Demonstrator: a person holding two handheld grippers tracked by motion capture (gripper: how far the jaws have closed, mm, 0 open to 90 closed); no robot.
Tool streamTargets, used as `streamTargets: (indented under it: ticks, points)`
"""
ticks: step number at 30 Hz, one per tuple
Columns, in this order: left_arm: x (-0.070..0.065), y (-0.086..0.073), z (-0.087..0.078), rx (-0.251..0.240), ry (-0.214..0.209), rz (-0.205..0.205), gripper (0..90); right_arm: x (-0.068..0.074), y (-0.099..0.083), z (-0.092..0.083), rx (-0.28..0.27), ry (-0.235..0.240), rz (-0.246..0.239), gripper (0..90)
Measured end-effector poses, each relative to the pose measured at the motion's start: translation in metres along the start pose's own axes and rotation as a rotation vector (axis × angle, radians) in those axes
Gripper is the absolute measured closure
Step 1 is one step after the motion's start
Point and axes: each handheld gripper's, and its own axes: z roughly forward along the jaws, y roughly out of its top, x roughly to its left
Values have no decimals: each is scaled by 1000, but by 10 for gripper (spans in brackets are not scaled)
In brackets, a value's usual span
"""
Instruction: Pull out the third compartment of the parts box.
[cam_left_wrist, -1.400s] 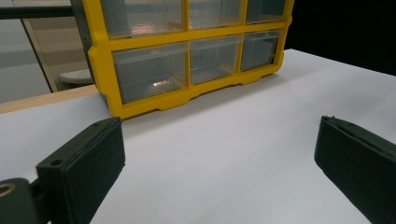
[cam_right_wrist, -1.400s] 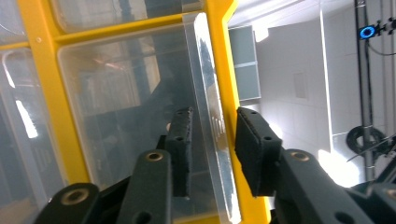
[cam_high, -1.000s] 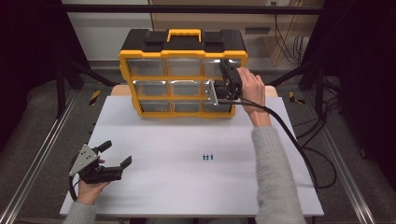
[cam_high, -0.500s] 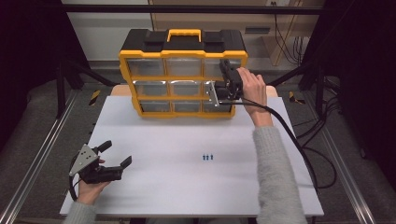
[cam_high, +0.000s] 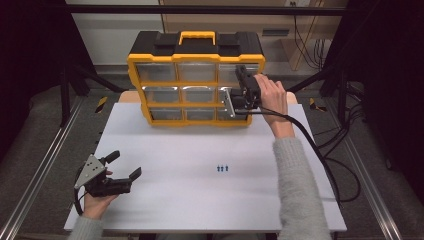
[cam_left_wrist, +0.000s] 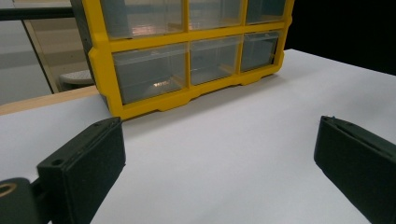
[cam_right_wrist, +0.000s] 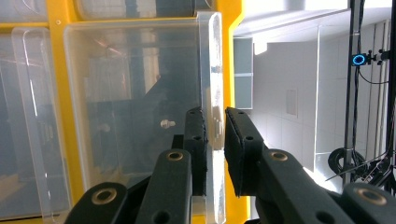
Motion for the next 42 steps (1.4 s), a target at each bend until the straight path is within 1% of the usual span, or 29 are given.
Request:
streamTargets:
  ticks: [3, 9, 16, 19, 31, 42]
  points:
    - [0, 0, 0, -2, 1, 2, 16, -1, 0, -2, -5, 5, -13, 798]
    - [-1, 1, 0, -1, 0, 4, 16, -3, 1, -8, -10, 10, -25, 799]
    - [-1, 1, 0, -2, -1, 5, 16, -4, 2, -13, -16, 16, -27, 799]
    - [-1, 1, 0, -2, -1, 8, 16, -5, 3, -16, -21, 23, -37, 799]
    - [-3, 1, 1, 1, -3, 8, 16, -5, 5, -24, -16, 31, -39, 798]
    - [-3, 2, 1, 1, -6, 11, 16, -7, 7, -33, -23, 41, -49, 798]
